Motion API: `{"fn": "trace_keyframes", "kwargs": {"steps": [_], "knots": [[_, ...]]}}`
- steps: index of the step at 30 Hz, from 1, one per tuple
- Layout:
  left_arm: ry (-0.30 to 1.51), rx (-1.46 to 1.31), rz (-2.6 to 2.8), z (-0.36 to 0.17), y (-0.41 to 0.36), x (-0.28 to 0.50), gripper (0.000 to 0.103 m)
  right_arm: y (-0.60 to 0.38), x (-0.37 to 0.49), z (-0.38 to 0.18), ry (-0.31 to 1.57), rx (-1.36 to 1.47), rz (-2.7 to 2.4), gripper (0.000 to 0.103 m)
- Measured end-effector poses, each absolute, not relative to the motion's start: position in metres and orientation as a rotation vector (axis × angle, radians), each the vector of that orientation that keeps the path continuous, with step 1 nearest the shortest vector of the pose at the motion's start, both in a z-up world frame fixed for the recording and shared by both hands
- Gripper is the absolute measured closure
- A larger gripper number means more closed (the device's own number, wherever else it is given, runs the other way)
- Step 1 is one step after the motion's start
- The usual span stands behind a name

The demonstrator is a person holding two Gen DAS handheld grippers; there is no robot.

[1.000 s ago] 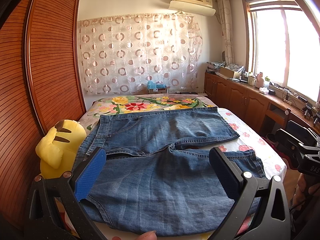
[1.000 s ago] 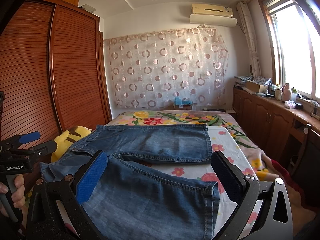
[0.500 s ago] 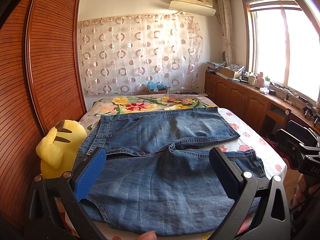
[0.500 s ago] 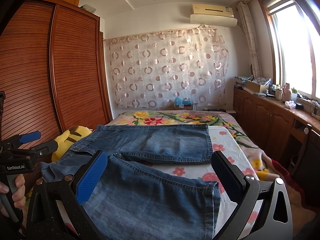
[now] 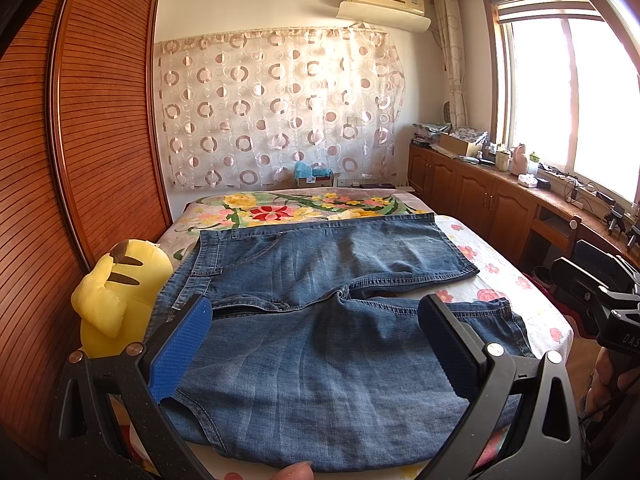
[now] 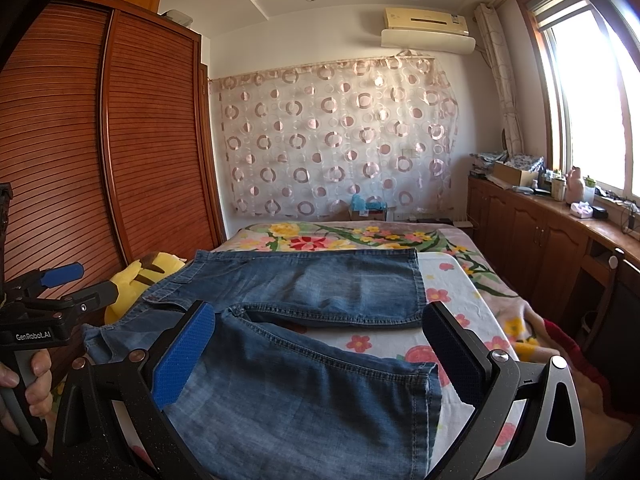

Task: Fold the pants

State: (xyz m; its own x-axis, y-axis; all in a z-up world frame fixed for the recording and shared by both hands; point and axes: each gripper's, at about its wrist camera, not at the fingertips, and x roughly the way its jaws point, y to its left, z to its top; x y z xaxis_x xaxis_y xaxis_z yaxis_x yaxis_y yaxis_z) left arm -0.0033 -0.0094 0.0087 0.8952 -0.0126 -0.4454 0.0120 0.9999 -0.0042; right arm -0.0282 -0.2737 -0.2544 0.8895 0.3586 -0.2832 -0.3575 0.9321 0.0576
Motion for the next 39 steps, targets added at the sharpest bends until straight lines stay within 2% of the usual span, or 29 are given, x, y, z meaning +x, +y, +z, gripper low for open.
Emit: {"fn": "trace_keyframes", "kwargs": {"steps": [26, 39], "knots": [[0.626, -0.041, 0.043, -0.056, 0.051, 0.016, 0.0, -0.27, 0.018, -0.281, 0.469, -0.1, 0.46, 0.0], [0.675, -0.115, 0.07, -0.085, 0.102, 0.008, 0.0, -0.271, 0.05, -0.296, 0.634, -0.165, 0.508, 0.0]]}}
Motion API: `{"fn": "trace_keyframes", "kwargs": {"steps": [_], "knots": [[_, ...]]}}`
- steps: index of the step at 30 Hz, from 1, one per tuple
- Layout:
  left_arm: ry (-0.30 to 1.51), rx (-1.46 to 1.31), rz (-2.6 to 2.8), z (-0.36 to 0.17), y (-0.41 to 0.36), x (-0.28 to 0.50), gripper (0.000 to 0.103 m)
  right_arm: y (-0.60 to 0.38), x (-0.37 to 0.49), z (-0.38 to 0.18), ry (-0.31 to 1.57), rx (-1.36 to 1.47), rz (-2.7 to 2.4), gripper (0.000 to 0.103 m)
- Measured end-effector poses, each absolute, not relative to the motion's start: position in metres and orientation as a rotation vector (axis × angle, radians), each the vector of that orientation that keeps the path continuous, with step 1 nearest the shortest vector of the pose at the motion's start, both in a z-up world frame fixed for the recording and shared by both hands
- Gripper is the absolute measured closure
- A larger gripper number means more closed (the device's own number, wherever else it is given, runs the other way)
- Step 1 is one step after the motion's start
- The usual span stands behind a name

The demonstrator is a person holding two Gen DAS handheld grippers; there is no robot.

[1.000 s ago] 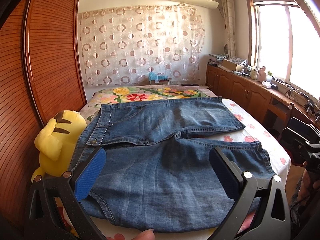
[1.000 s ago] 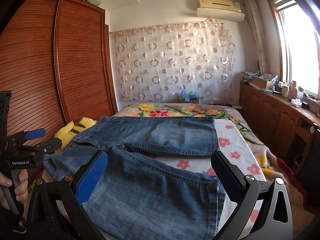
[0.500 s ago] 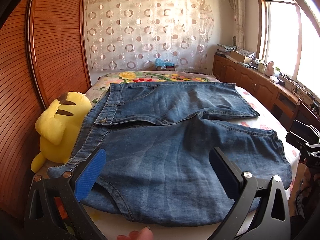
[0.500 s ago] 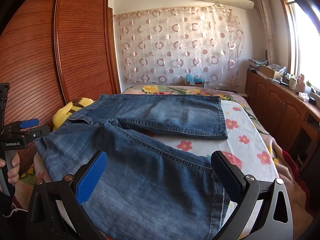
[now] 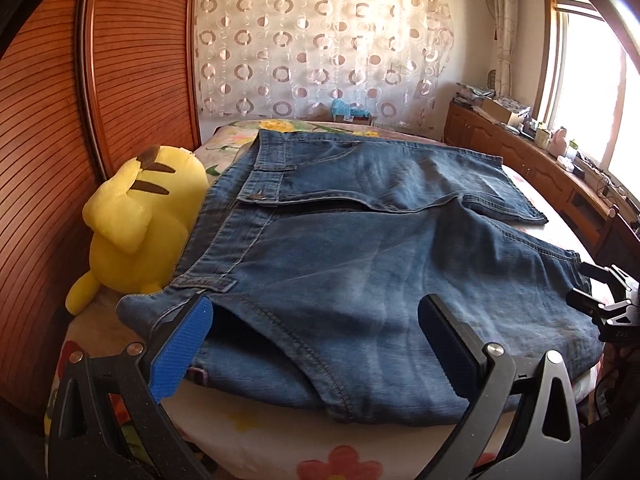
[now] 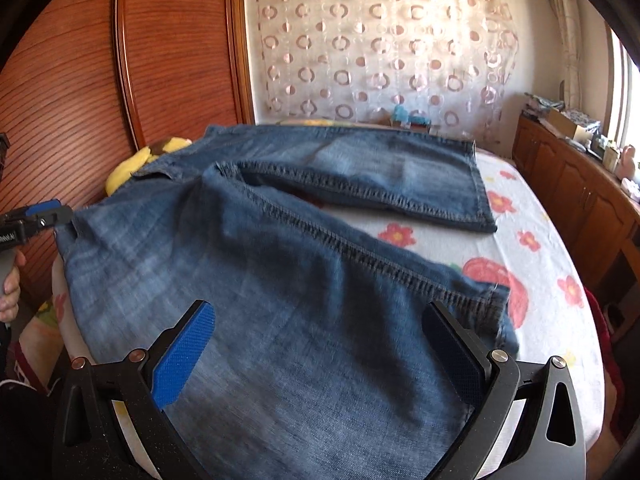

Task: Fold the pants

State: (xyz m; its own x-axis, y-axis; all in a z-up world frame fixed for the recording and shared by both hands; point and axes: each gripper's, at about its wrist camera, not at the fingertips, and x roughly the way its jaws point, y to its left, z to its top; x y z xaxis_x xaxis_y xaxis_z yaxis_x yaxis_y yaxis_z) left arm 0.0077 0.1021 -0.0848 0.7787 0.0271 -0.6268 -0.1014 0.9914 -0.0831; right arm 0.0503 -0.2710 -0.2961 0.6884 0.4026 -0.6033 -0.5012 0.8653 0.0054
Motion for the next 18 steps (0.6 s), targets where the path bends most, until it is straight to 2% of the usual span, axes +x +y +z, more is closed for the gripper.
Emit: {"fn": "trace_keyframes", "kwargs": {"steps": [5, 7, 11, 14, 16, 18], "knots": [[0.68, -0.133, 0.106, -0.092, 0.126, -0.002, 0.006, -0.279, 0.055, -0.297, 0.67, -0.177, 0.486, 0.0], [0.686, -0.149, 0.117, -0.094, 0.135, -0.004, 0.014, -0.283, 0.057, -0.297, 0.682, -0.179, 0.477, 0.0], [0.693, -0.162, 0.151, -0.098, 0.152, -0.01, 0.019, -0.284, 0.052, -0.302, 0.705, -0.182, 0.458, 0.0], [0.699, -0.181, 0.164, -0.1, 0.163, -0.012, 0.027, -0.286, 0.047, -0.305, 0.698, -0.214, 0.446, 0.0], [0.701, -0.203, 0.177, -0.102, 0.171, -0.013, 0.037, -0.287, 0.047, -0.306, 0.692, -0.213, 0.446, 0.0], [0.706, -0.221, 0.189, -0.104, 0.178, -0.013, 0.041, -0.286, 0.045, -0.306, 0.692, -0.218, 0.448, 0.0]]}}
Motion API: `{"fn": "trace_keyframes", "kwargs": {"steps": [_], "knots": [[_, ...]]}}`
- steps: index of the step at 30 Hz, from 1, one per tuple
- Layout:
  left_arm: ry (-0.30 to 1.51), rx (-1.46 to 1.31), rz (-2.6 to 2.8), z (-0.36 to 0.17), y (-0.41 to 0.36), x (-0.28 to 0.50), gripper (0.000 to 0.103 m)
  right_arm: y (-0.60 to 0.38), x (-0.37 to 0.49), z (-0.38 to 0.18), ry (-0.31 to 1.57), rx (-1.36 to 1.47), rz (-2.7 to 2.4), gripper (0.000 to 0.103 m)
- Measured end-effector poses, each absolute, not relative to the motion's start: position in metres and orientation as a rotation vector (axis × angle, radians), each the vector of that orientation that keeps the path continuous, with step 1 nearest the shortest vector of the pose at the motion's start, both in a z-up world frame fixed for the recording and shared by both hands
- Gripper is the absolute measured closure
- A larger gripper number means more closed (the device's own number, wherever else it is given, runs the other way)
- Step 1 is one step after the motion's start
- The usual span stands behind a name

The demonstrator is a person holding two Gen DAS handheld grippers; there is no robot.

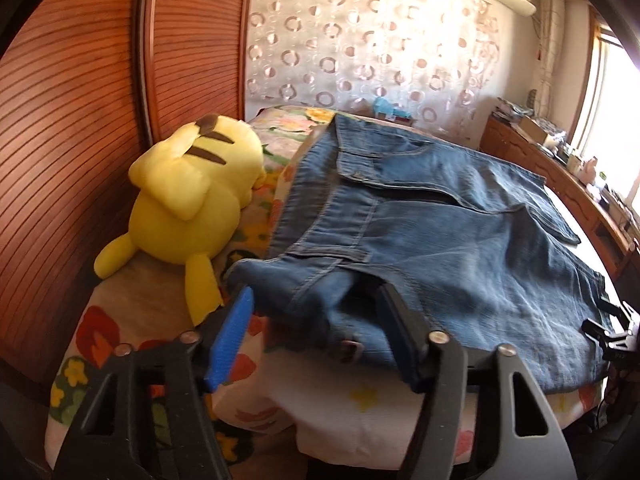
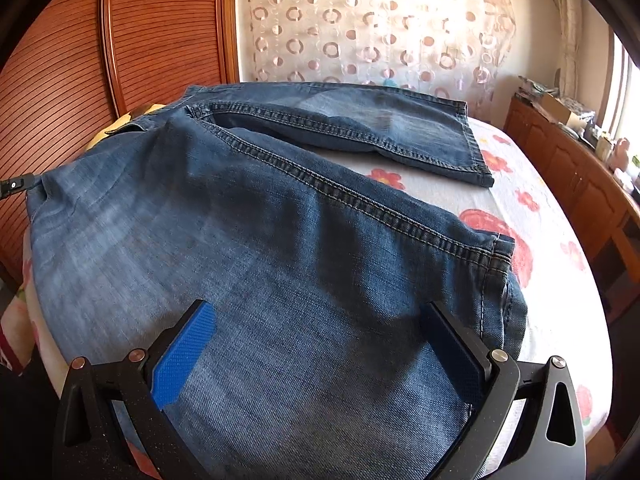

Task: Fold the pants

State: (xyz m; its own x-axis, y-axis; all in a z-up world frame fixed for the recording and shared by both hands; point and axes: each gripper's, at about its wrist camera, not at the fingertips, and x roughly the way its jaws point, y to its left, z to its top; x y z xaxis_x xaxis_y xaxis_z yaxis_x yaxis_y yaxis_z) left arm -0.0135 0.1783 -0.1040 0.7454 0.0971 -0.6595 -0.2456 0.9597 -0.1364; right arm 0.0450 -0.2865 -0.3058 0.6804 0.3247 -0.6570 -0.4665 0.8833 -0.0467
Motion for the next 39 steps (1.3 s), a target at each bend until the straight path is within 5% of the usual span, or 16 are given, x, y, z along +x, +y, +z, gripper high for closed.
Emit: {"fn": "trace_keyframes", "kwargs": {"steps": [12, 16, 21, 39], "knots": [[0.779, -0.301, 0.201, -0.132, 0.193, -0.006, 0.044, -0.257, 0.069, -0.308, 0.714, -0.245, 0.459, 0.0], [0.755, -0.302, 0.178, -0.126, 0.189, -0.007, 0.068, -0.259, 0.067, -0.309, 0.711, -0.244, 0.462, 0.0], [0.728, -0.216, 0.172, -0.11, 0.177, -0.007, 0.083, -0.272, 0.06, -0.305, 0.716, -0.246, 0.455, 0.004], [0.715, -0.218, 0.178, -0.106, 0.176, -0.003, 0.083, -0.347, 0.0, -0.287, 0.775, -0.209, 0.388, 0.022]]}}
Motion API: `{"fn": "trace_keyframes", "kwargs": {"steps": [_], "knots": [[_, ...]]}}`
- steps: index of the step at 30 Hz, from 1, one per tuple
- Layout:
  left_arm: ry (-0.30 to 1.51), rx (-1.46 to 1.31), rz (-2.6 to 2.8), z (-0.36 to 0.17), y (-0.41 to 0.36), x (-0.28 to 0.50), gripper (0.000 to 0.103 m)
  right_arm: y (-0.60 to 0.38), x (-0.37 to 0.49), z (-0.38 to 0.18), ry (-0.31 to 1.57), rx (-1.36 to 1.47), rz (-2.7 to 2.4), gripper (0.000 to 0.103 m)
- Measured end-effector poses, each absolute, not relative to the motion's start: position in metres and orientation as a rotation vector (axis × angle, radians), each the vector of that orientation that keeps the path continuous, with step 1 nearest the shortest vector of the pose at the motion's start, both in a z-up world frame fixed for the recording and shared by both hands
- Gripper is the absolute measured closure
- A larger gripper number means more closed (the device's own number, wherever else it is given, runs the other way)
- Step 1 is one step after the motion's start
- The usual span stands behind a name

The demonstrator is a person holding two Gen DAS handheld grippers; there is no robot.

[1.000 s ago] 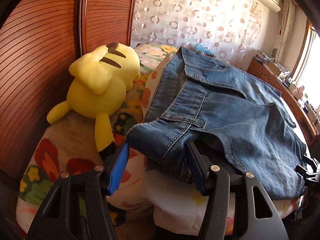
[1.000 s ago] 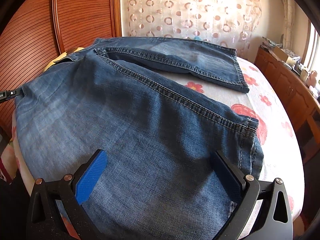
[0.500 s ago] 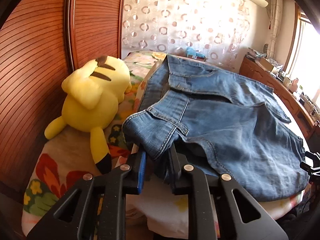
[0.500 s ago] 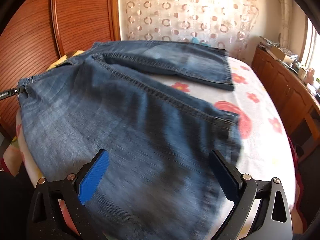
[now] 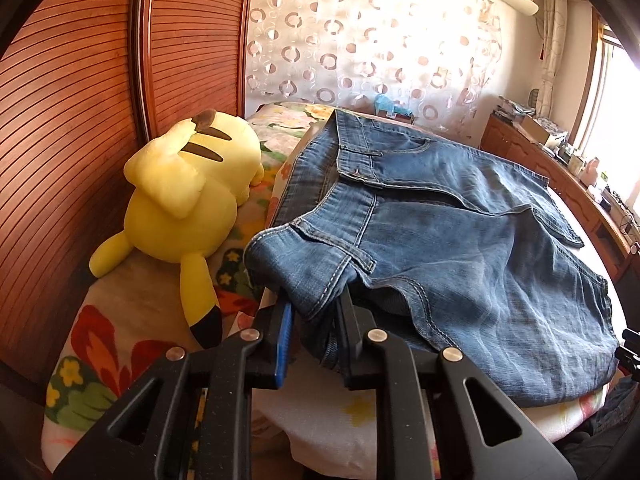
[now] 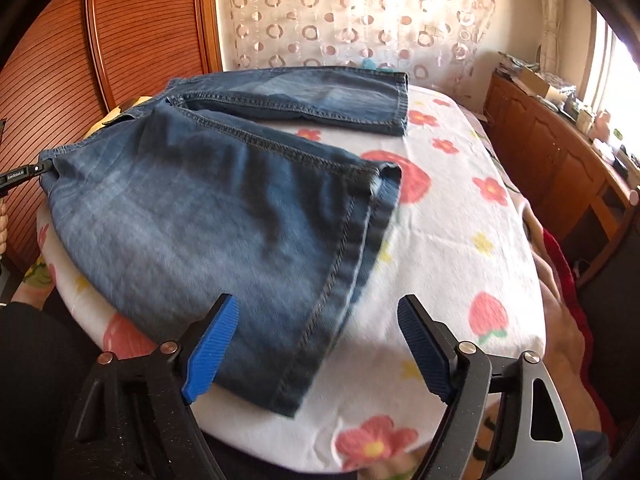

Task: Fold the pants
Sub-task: 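Close the left gripper on the waistband while the right gripper closes on the hem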

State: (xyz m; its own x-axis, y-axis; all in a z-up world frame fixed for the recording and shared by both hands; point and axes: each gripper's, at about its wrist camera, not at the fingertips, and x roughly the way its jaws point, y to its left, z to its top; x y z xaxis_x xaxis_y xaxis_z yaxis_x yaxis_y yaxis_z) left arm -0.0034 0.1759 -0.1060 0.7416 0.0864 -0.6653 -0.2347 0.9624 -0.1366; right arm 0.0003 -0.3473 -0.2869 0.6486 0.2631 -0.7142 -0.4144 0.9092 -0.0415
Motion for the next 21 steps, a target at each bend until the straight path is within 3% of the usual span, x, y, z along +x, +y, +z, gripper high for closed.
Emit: {"fn": "trace_keyframes", "kwargs": {"steps": [8, 13, 15, 21], "knots": [[0.725, -0.214, 0.186, -0.11, 0.176, -0.001, 0.083, -0.347, -0.002, -0.293, 0.811, -0.217, 0.392, 0.035], [0.714, -0.203, 0.18, -0.107, 0.173, 0.0, 0.087, -0.341, -0.004, -0.292, 0.798, -0.246, 0.407, 0.059], [0.702, -0.205, 0.175, -0.103, 0.173, 0.0, 0.087, -0.34, -0.004, -0.291, 0.794, -0.254, 0.411, 0.073], [0.666, -0.206, 0.154, -0.092, 0.168, 0.0, 0.087, -0.341, -0.001, -0.291, 0.804, -0.241, 0.453, 0.089]]}}
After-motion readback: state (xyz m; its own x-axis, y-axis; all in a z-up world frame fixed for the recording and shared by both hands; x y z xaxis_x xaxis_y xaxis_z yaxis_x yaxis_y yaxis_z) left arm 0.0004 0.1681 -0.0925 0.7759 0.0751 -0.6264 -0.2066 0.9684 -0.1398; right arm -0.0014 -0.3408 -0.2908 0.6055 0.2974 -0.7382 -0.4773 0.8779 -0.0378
